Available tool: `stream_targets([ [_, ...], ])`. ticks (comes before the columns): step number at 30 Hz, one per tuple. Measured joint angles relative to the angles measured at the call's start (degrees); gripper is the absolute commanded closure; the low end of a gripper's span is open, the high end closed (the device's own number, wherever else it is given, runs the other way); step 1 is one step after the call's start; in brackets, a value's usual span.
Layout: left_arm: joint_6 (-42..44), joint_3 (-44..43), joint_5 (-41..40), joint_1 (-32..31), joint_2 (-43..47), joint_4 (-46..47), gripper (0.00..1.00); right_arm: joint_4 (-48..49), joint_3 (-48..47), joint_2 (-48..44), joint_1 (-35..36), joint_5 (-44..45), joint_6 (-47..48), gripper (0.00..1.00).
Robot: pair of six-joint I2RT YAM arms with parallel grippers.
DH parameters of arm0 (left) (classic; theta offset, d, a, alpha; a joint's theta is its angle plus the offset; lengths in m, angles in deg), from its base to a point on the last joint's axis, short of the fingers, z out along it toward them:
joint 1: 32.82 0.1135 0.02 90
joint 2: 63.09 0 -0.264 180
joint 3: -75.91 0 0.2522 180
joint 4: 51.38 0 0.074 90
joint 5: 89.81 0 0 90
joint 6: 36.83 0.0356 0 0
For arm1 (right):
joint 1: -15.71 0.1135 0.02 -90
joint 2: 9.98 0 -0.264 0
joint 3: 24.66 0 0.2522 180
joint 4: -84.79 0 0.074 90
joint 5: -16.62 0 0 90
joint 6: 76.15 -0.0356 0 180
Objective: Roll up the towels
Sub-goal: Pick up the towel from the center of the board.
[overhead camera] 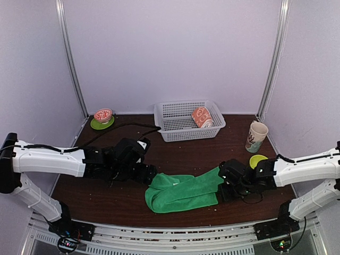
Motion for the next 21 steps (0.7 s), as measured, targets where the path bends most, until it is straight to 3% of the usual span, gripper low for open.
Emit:
stream_targets([
  [8,-1.5,1.2,-0.1,0.0,0.7,0.0,0.14,2.7,-4.4,12.6,4.6,0.1,-4.3,0.5],
  [13,-2.5,3.2,-0.2,0.0,2.6,-0.1,0.14,2.8,-4.8,15.1,6.8,1.2,-5.9,0.58],
  [16,-3.0,4.1,-0.3,0.0,3.7,0.0,0.14,3.1,-5.0,15.6,7.5,1.5,-6.8,0.73],
  [20,-3.6,5.0,-0.5,0.0,4.9,0.0,0.14,4.8,-5.0,16.0,7.9,1.4,-7.6,0.99],
  [21,-3.8,5.2,-0.5,0.0,5.2,0.0,0.14,5.3,-4.9,16.0,8.0,1.2,-8.1,1.0],
])
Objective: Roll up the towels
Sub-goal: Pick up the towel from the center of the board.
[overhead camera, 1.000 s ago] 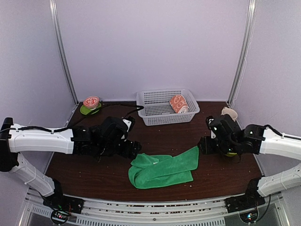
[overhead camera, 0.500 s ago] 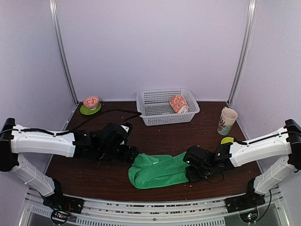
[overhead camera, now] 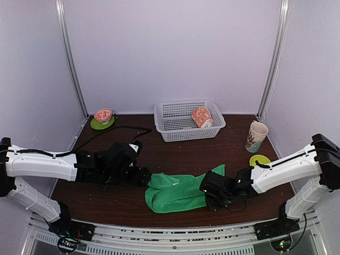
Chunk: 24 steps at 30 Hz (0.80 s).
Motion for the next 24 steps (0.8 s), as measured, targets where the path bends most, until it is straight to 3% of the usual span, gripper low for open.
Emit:
stream_targets([
  [5,-0.5,1.4,-0.2,0.0,2.2,-0.1,0.14,-2.8,0.7,-3.1,0.1,0.2,-1.2,1.0],
  [10,-0.3,1.4,-1.1,0.0,4.5,-0.5,0.13,-14.3,-4.8,-17.4,0.1,4.4,0.4,1.0],
  [14,0.3,-0.1,-2.6,0.0,5.0,-0.6,0.03,-20.5,-16.0,-28.1,0.1,8.3,4.4,1.0],
  [18,-0.5,-1.2,-7.1,0.0,6.2,0.2,0.02,-27.5,-28.4,-32.7,-0.1,11.3,9.2,1.0],
  [24,0.8,3.0,-10.2,2.6,17.2,9.9,0.03,-33.2,-58.5,-22.0,-1.1,12.9,19.5,1.0],
])
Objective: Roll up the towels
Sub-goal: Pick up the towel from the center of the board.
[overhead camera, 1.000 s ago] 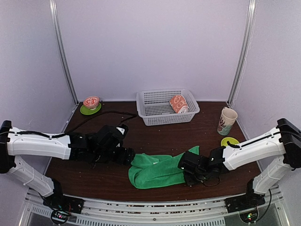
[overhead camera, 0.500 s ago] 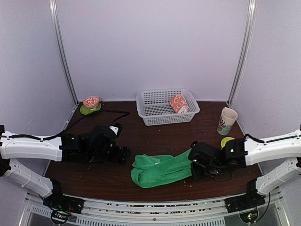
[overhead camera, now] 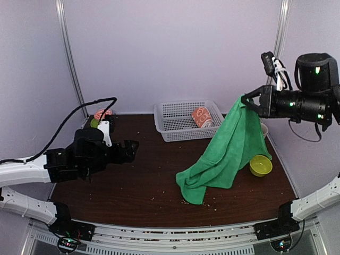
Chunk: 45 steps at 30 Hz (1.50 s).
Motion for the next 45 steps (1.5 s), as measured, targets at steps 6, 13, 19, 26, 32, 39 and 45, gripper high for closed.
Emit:
stream_targets([
  [6,4.5,0.4,4.2,0.6,3.4,7.1,0.03,-1.2,-7.7,7.9,-0.2,0.3,5.9,1.0],
  [13,5.0,-1.1,17.2,0.6,-12.6,10.2,0.1,-3.4,9.6,-0.2,-0.2,0.6,5.3,1.0],
  [19,6.9,-5.9,33.6,-1.8,-30.8,19.7,0.11,-6.6,9.7,-11.3,-0.2,-0.2,5.0,1.0],
  [26,8.7,-5.9,34.7,-2.3,-27.6,26.4,0.1,-12.6,-9.0,-6.0,-0.2,-1.4,8.7,1.0],
  [32,11.4,-3.1,22.4,-1.7,-5.1,19.9,0.07,-12.9,-39.1,16.7,-0.2,-8.2,15.1,1.0],
  [39,11.7,2.8,8.5,-1.3,18.2,9.9,0.06,-6.8,-41.6,27.7,1.1,-18.6,18.2,1.0],
  [45,11.5,6.8,3.6,-1.1,19.2,6.6,0.05,-0.9,-7.6,4.0,0.1,-16.1,18.3,1.0],
])
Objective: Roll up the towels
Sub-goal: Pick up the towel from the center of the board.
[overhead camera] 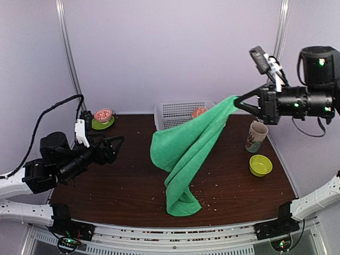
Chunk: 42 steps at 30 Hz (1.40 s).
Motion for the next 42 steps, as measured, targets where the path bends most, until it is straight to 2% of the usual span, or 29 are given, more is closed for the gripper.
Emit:
stream_targets([
  [4,0.0,0.0,1.2,0.0,-8.2,0.9,0.06,0.4,13.5,-15.1,-3.5,4.7,-1.7,1.0],
  [7,0.1,-1.3,4.2,0.1,-18.0,2.1,0.06,-1.2,22.1,-24.1,-5.5,8.5,-3.6,1.0],
  [15,0.0,-7.8,14.8,0.2,-40.5,5.9,0.11,-5.2,38.5,-31.9,-8.3,16.2,-9.2,1.0],
  [20,-0.6,-18.9,21.9,0.1,-55.6,4.5,0.14,-5.4,41.4,-33.9,-8.3,17.5,-11.0,1.0],
  [28,-1.4,-41.5,26.6,-0.3,-72.9,-4.7,0.19,-4.5,44.2,-33.9,-8.5,17.6,-11.8,1.0],
  [31,-1.7,-45.7,28.0,-0.5,-76.5,-8.2,0.26,-4.1,44.2,-33.9,-8.6,17.6,-11.8,1.0],
  [36,-2.4,-47.9,29.6,-1.5,-80.5,-13.8,0.36,-3.7,44.2,-33.9,-8.7,17.6,-11.8,1.0],
  [38,-3.0,-47.9,30.1,-2.1,-81.5,-15.7,0.43,-3.5,44.2,-33.9,-8.7,17.6,-11.8,1.0],
  [39,-3.3,-48.0,30.3,-2.4,-81.9,-16.5,0.52,-3.3,44.2,-34.0,-8.7,17.6,-11.8,1.0],
  [40,-3.5,-48.1,30.6,-2.7,-82.3,-17.0,0.63,-3.2,44.2,-34.0,-8.7,17.6,-11.8,1.0],
  [42,-3.9,-49.3,30.9,-3.3,-83.6,-18.3,0.99,-3.1,44.2,-34.1,-8.7,17.6,-11.8,1.0],
])
